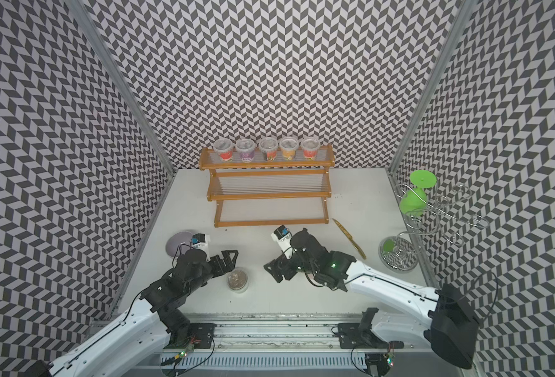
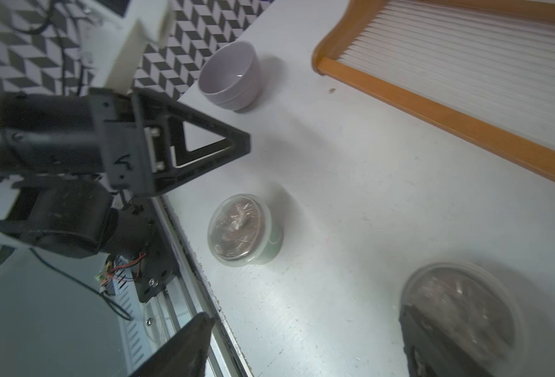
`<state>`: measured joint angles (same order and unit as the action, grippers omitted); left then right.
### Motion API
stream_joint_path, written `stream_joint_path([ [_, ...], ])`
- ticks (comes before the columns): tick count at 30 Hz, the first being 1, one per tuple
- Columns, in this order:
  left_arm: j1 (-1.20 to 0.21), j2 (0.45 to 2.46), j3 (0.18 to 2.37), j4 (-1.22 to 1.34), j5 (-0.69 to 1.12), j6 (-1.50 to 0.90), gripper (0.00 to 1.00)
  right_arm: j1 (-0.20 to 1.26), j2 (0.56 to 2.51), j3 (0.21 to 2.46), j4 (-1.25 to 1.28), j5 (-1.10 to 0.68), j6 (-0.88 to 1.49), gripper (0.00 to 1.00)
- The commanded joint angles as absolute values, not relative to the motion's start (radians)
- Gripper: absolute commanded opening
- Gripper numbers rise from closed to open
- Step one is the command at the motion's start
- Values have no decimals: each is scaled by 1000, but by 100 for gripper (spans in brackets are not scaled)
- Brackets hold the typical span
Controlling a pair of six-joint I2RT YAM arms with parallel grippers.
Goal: Place the seed container on the shelf
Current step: Pick up the seed jar at the center of the board.
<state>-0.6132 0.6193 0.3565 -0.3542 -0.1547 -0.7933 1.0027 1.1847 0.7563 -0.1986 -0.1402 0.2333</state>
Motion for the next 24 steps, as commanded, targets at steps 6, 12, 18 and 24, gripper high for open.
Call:
stream_joint_path([
  [6, -615, 596, 408, -592, -221, -1095, 100, 1188, 1298, 652, 197, -34, 45, 93],
  [12, -616, 590, 350, -496, -129, -1072, 98, 1214, 1417, 606, 409, -17, -38, 95],
  [18, -615, 578, 311, -392, -93, -1002, 90, 1214, 1577, 663, 430, -32, -135, 97],
  [24, -615, 610, 313, -402, -139, -986, 87, 1212, 1661, 689, 492, -3, -129, 99],
])
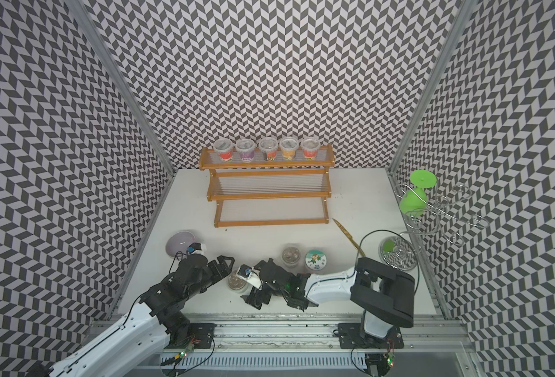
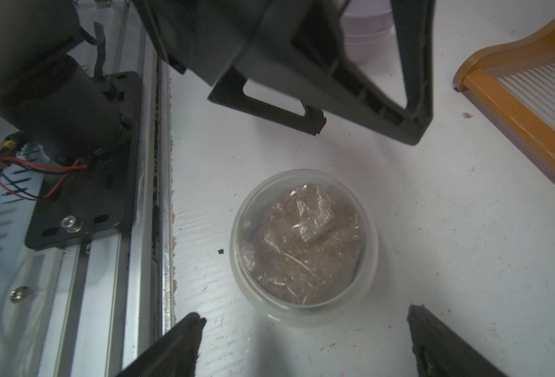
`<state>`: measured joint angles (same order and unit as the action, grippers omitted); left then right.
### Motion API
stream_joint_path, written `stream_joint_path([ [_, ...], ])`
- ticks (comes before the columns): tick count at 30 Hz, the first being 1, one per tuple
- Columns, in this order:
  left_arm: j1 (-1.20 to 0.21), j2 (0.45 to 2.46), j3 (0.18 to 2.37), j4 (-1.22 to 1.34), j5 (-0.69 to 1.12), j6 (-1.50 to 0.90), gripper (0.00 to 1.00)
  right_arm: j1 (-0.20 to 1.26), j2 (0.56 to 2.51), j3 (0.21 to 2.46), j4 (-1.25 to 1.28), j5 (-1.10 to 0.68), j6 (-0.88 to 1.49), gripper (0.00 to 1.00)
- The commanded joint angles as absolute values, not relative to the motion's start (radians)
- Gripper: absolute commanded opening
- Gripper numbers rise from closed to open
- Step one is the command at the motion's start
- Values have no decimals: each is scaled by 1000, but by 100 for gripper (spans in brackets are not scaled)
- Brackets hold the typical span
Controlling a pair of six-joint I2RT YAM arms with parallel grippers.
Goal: Place the seed container on the shelf
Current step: Pick up the seed jar at the center of the board.
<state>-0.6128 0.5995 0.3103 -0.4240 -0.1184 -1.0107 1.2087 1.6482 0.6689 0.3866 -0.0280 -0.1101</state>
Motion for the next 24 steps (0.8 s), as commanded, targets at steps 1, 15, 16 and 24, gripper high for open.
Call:
stream_joint_path([
  [1, -615, 618, 314, -404, -141, -983, 87, 1211, 1665, 688, 506, -1, -127, 100],
  [15, -616, 667, 293, -333, -66, -940, 88, 1208, 1781, 740, 567, -38, -103, 99],
  [16, -615, 669, 291, -326, -55, -934, 88, 1207, 1787, 744, 568, -44, -103, 100],
  [24, -615, 707, 278, -260, 14, -911, 87, 1201, 1835, 769, 597, -63, -54, 99],
])
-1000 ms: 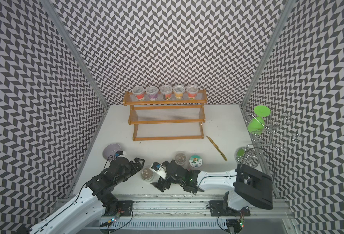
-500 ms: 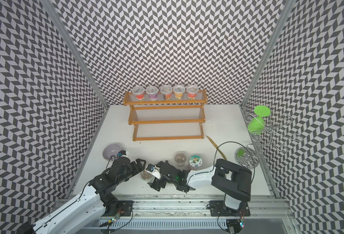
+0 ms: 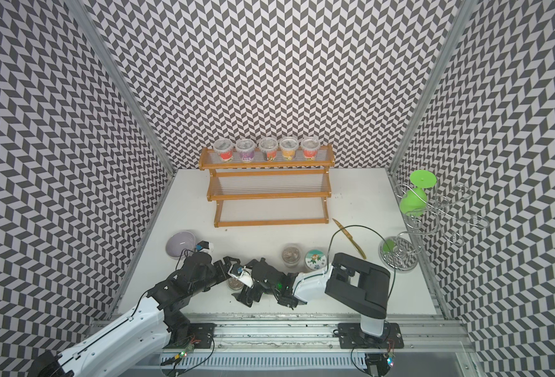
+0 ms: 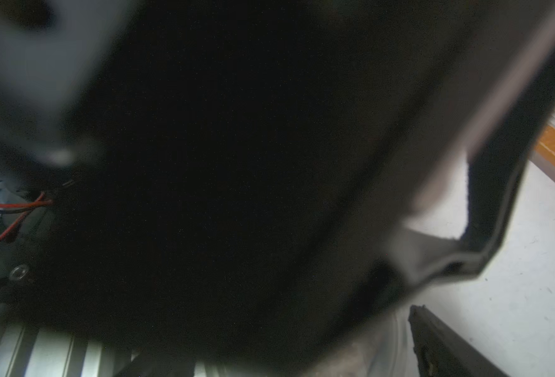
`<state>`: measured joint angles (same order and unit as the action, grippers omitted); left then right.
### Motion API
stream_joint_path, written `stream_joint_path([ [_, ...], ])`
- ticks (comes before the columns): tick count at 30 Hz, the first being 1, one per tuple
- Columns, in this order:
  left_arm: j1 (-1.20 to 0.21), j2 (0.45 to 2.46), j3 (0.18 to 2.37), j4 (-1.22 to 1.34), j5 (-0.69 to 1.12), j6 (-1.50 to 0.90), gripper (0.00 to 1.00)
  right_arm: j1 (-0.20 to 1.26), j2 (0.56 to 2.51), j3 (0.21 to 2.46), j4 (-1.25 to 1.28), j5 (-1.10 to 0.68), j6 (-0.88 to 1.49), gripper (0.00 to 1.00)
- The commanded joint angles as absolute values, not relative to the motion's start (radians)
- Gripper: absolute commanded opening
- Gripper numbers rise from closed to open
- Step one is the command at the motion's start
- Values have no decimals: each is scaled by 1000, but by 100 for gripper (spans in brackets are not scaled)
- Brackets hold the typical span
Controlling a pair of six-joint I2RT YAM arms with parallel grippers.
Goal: Place the seed container on the shelf
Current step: Pick up the seed jar at the center of the board.
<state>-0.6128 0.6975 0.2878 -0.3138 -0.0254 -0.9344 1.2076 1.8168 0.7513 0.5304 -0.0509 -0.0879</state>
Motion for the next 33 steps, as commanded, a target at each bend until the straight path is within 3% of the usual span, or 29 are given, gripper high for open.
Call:
stream_joint_path([
  [1, -616, 714, 278, -254, 20, -911, 87, 1201, 1838, 767, 604, -61, -49, 98],
  [7, -615, 743, 282, -232, 32, -912, 86, 1183, 1824, 734, 640, -16, -18, 96],
  [11, -615, 738, 299, -286, -52, -935, 88, 1169, 1810, 711, 649, -4, -14, 94],
  [20, -614, 676, 329, -402, -219, -970, 99, 1165, 1801, 718, 625, -35, -36, 92],
  [33, -614, 612, 345, -453, -291, -993, 100, 1153, 1844, 763, 639, -36, -26, 95],
])
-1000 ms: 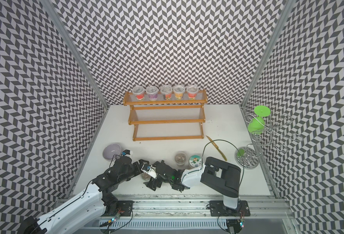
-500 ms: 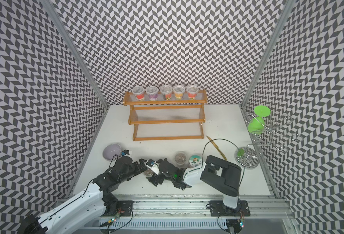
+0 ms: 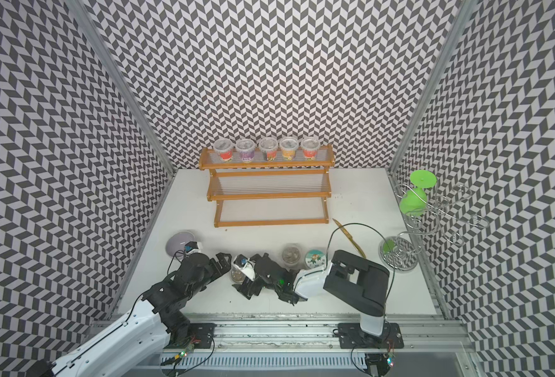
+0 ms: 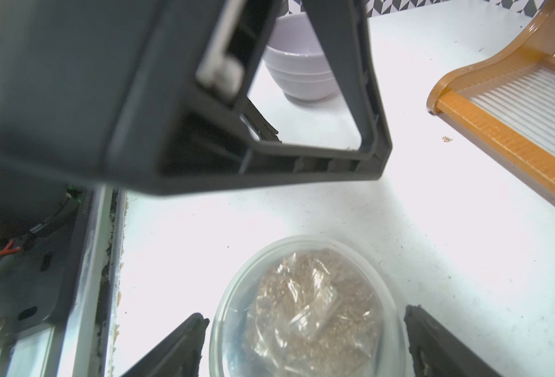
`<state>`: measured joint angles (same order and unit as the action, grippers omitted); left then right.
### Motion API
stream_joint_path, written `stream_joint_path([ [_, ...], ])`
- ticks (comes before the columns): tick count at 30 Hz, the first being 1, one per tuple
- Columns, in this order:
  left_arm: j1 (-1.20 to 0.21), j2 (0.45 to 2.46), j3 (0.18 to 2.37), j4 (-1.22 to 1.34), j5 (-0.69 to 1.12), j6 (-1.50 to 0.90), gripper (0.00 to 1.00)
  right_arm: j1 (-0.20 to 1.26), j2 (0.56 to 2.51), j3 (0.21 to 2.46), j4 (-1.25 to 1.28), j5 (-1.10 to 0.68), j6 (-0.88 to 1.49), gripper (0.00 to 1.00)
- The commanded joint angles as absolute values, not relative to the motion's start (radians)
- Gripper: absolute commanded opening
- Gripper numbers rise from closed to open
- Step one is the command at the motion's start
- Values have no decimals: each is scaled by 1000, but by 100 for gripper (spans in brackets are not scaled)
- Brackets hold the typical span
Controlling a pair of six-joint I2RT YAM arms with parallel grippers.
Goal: Place the seed container on the shelf
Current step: Pick up the seed jar at the center of the board.
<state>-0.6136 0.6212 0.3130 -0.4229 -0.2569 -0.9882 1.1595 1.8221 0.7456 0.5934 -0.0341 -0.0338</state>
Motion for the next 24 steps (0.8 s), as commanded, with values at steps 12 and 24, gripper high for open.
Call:
stream_joint_path([
  [12, -614, 612, 350, -448, -291, -980, 100, 1148, 1862, 784, 618, -58, -23, 91],
  [24, -614, 601, 347, -445, -291, -976, 100, 1148, 1818, 777, 599, -59, -23, 87],
])
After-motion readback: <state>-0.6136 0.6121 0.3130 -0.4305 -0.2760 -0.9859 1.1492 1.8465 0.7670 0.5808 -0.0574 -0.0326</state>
